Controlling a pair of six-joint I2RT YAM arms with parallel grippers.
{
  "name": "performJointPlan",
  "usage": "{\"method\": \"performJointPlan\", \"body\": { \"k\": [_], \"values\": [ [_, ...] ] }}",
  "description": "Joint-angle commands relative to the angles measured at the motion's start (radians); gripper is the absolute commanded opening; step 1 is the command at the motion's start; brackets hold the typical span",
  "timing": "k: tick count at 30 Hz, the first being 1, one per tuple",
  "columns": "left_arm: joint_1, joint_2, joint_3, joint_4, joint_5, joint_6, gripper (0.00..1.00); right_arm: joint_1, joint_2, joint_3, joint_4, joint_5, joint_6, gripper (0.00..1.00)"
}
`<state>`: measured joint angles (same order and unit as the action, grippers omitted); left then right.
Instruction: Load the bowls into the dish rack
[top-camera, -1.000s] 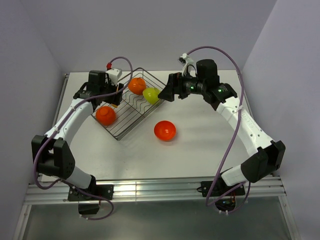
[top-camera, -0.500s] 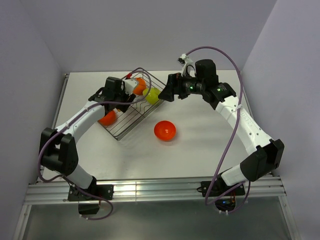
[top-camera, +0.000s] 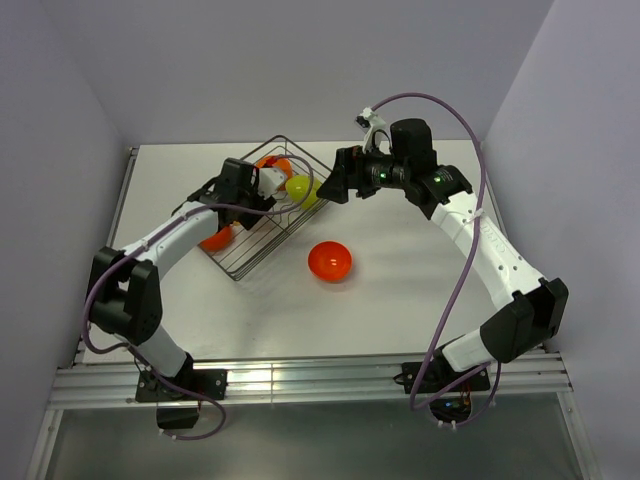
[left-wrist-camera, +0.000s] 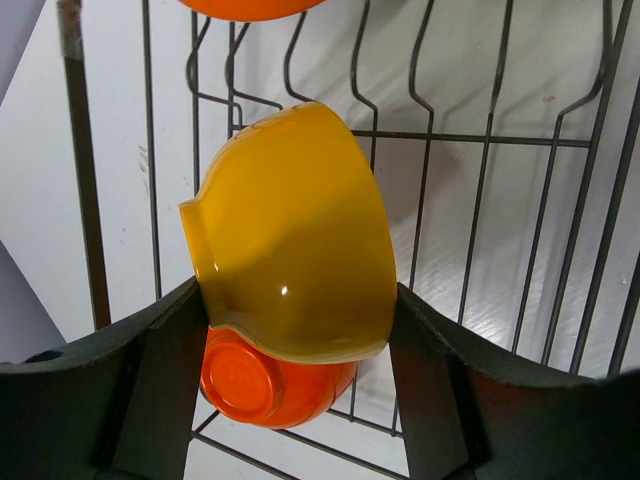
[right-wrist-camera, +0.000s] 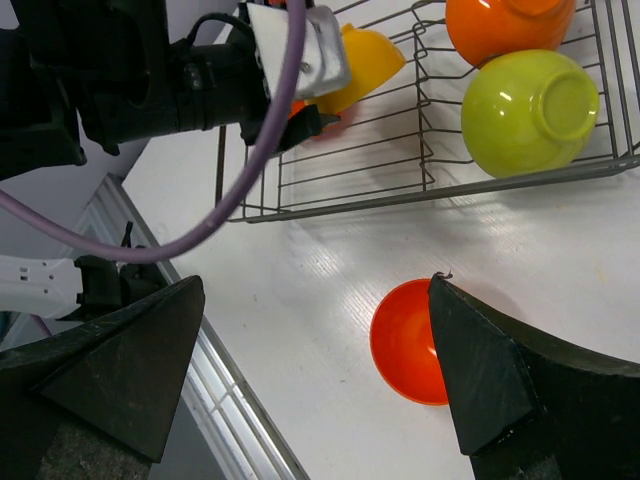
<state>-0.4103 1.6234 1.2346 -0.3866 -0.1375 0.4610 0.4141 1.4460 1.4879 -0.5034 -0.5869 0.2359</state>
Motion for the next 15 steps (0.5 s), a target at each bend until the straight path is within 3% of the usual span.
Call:
{"method": "performJointPlan", "body": {
  "k": [1,15],
  "values": [
    [-0.016,0.013,0.009,0.038,-0.037,0.059,0.00,-0.006,-0.003,0.046,-0.007,0.015,-0.023,1.00],
    [-0.047,0.052,-0.012,0.071,-0.116,0.103,0.00,-0.008,0.011,0.061,-0.018,0.013,-0.027,1.00]
  ]
}}
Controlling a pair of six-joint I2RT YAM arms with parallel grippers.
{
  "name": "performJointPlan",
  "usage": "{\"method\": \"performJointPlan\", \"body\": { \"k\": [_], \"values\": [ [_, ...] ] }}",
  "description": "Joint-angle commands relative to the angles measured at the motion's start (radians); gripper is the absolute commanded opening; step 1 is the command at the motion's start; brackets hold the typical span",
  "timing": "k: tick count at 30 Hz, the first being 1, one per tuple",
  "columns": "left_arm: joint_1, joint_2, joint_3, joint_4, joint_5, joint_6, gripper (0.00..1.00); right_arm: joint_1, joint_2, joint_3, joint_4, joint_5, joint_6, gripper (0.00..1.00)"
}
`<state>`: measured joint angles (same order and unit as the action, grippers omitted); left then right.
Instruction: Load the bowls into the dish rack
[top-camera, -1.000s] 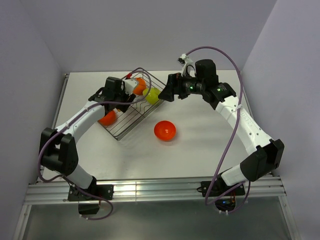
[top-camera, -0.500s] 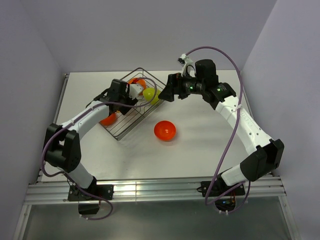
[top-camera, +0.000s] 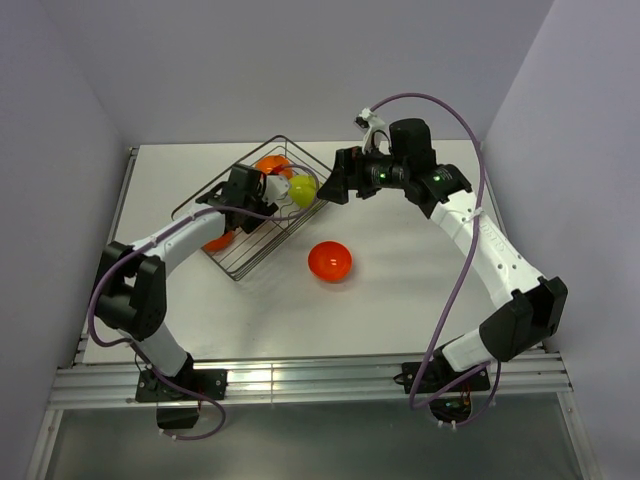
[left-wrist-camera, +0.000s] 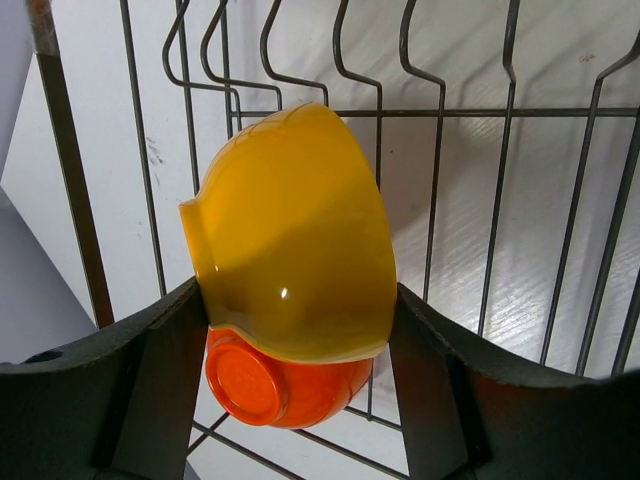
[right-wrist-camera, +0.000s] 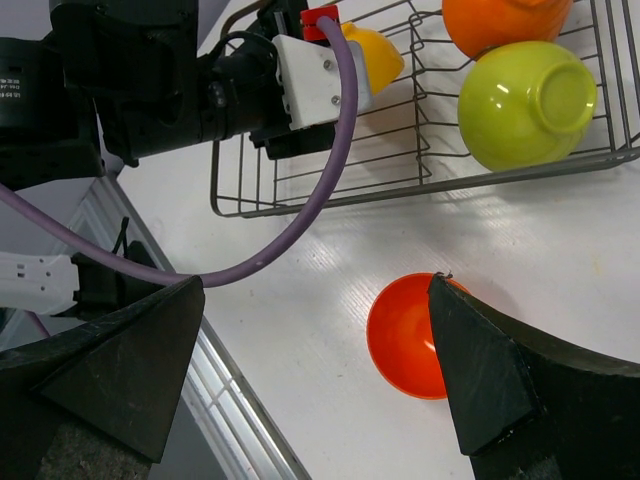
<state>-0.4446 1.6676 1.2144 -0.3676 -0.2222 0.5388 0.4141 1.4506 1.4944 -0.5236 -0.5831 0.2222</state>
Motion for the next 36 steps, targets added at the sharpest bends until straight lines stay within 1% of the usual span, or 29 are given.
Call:
{"method": "performJointPlan", "body": {
  "k": [1,12,19,28,31,36],
  "values": [
    [-0.013,0.011,0.008,0.047,-0.028,0.024,0.00,-0.008,0.008,0.056,0.001,0.009,-0.012,1.00],
    [-0.022,0.049,0.010,0.045,-0.037,0.024,0.00,-0.009,0.010,0.063,-0.010,0.014,-0.020,1.00],
    [-0.025,0.066,0.013,0.048,-0.045,0.016,0.05,-0.011,0.011,0.067,-0.015,0.017,-0.026,1.00],
    [-0.043,0.067,-0.013,0.075,-0.069,0.016,0.02,-0.011,0.010,0.056,-0.012,0.019,-0.027,1.00],
    [-0.048,0.072,-0.016,0.076,-0.081,0.000,0.00,-0.012,0.010,0.055,-0.010,0.019,-0.026,1.00],
    [-0.049,0.086,0.002,0.072,-0.112,-0.059,0.00,-0.012,0.004,0.050,-0.010,0.019,-0.026,1.00]
  ]
}}
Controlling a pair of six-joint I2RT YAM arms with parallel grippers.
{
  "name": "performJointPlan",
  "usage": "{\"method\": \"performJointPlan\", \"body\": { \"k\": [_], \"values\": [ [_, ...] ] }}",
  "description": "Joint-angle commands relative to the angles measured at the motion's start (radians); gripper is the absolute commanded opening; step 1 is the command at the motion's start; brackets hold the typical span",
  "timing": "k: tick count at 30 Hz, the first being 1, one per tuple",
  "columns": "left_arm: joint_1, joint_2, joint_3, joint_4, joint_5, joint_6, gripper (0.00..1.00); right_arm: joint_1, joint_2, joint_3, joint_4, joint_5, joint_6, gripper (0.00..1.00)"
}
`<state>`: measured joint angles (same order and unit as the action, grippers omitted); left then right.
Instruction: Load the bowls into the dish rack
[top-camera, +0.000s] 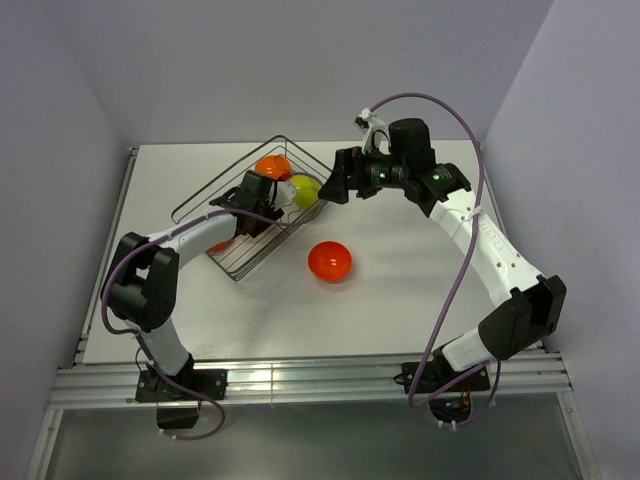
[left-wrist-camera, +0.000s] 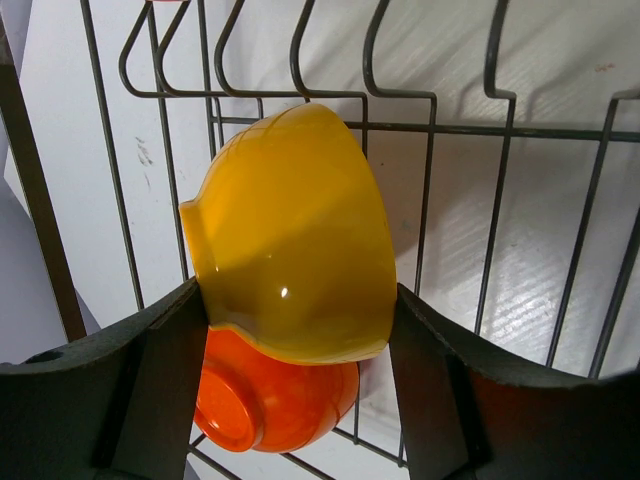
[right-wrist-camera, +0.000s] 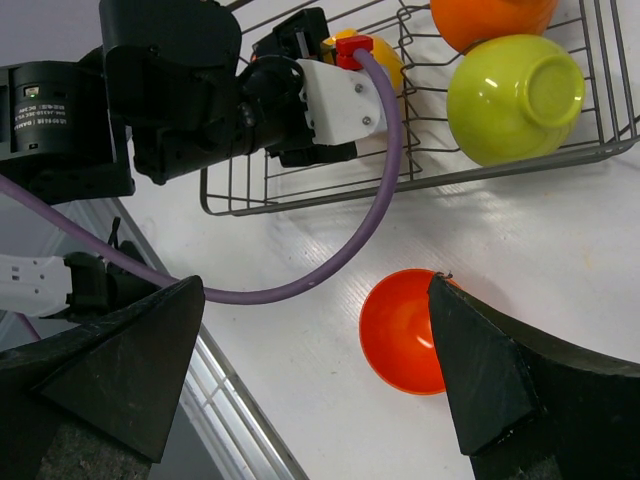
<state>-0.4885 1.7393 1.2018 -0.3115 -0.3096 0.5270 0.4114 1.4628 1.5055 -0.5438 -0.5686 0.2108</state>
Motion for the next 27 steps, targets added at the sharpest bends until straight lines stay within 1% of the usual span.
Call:
{"method": "performJointPlan", "body": {
  "k": [1,15,26,27],
  "values": [
    [-0.005,0.014,0.021,0.014,-0.034,-0.053,0.00,-0.010,-0.007,0.039,0.010,0.007,-0.016,1.00],
    [-0.016,-0.008,0.025,0.083,-0.163,-0.056,0.00,-0.010,-0.009,0.027,0.024,-0.004,-0.005,1.00],
    [-0.018,0.052,0.027,0.104,-0.168,-0.044,0.01,-0.011,-0.016,0.015,0.019,0.004,-0.017,1.00],
    [-0.019,0.057,0.027,0.104,-0.166,-0.045,0.02,-0.013,-0.018,0.016,0.018,0.004,-0.019,1.00]
  ]
}}
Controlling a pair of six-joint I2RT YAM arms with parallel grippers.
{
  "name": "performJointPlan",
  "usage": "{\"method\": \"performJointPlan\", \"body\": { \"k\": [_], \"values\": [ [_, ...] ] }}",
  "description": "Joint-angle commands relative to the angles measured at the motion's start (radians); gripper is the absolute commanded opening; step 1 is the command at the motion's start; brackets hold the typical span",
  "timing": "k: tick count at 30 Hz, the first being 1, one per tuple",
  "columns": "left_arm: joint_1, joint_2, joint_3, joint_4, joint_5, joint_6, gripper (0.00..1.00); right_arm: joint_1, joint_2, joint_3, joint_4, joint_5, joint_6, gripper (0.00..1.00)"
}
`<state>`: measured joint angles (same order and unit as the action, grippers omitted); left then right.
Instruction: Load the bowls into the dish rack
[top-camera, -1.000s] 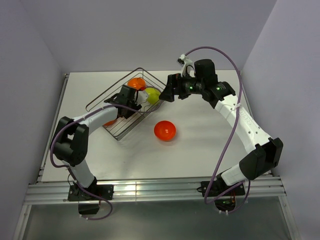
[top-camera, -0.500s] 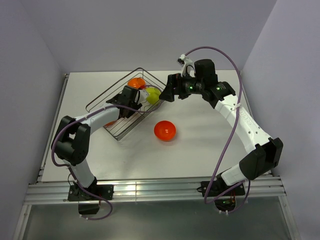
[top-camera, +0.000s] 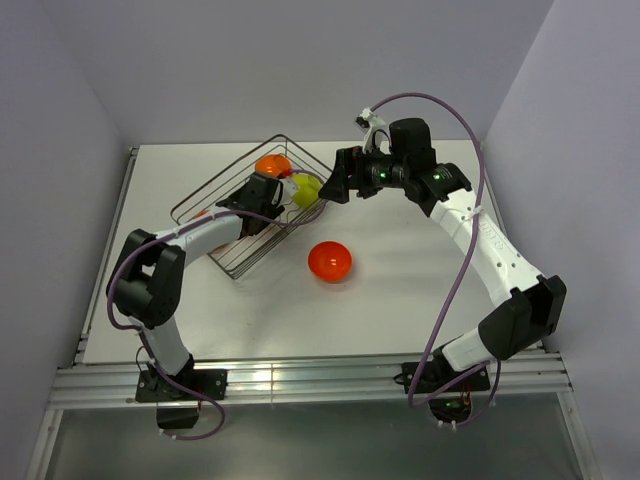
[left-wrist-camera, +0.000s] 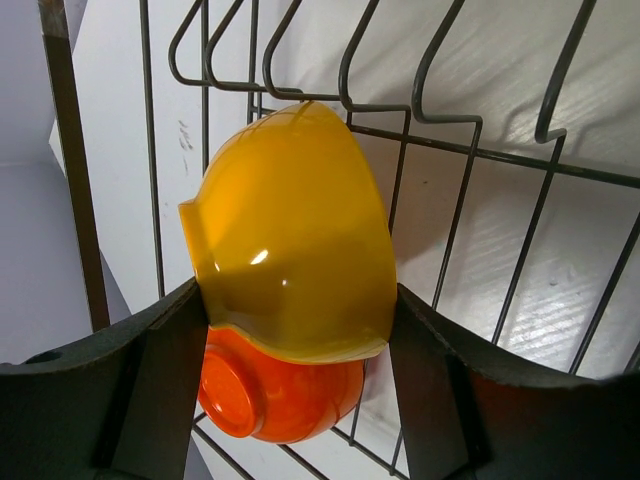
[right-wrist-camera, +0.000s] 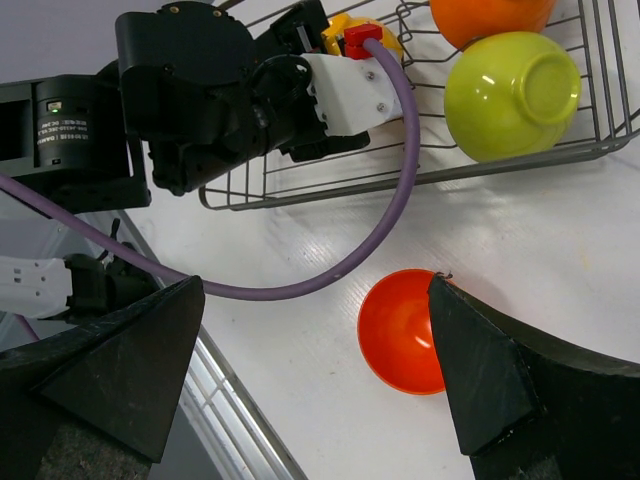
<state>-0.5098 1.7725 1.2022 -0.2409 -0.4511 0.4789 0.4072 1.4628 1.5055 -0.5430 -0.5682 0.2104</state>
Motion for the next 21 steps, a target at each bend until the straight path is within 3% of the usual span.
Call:
{"method": "performJointPlan", "body": {
  "k": [1,3,6,9,14,17,18,21],
  "values": [
    [0.002,0.030,0.026,0.032,-0.024,0.006,0.03,-0.008,-0.016,0.016,0.017,0.004,-0.019,1.00],
    [0.002,0.041,0.025,0.034,-0.024,0.006,0.07,-0.008,-0.018,0.018,0.015,0.005,-0.022,1.00],
    [0.004,0.044,0.025,0.028,-0.014,0.000,0.26,-0.011,-0.021,0.013,0.014,0.005,-0.023,1.00],
    [0.002,0.041,0.028,0.003,0.012,-0.011,0.34,-0.013,-0.019,0.013,0.011,0.005,-0.028,1.00],
    [0.002,0.030,0.046,-0.047,0.061,-0.033,0.62,-0.015,-0.015,0.021,0.008,0.001,-0.025,1.00],
    [0.001,0.025,0.054,-0.066,0.078,-0.039,0.68,-0.015,-0.015,0.021,0.008,0.002,-0.026,1.00],
    [-0.001,0.025,0.056,-0.069,0.084,-0.040,0.83,-0.015,-0.015,0.019,0.011,0.002,-0.023,1.00],
    [-0.001,0.027,0.056,-0.078,0.095,-0.039,0.86,-0.015,-0.016,0.018,0.009,0.002,-0.026,1.00]
  ]
}}
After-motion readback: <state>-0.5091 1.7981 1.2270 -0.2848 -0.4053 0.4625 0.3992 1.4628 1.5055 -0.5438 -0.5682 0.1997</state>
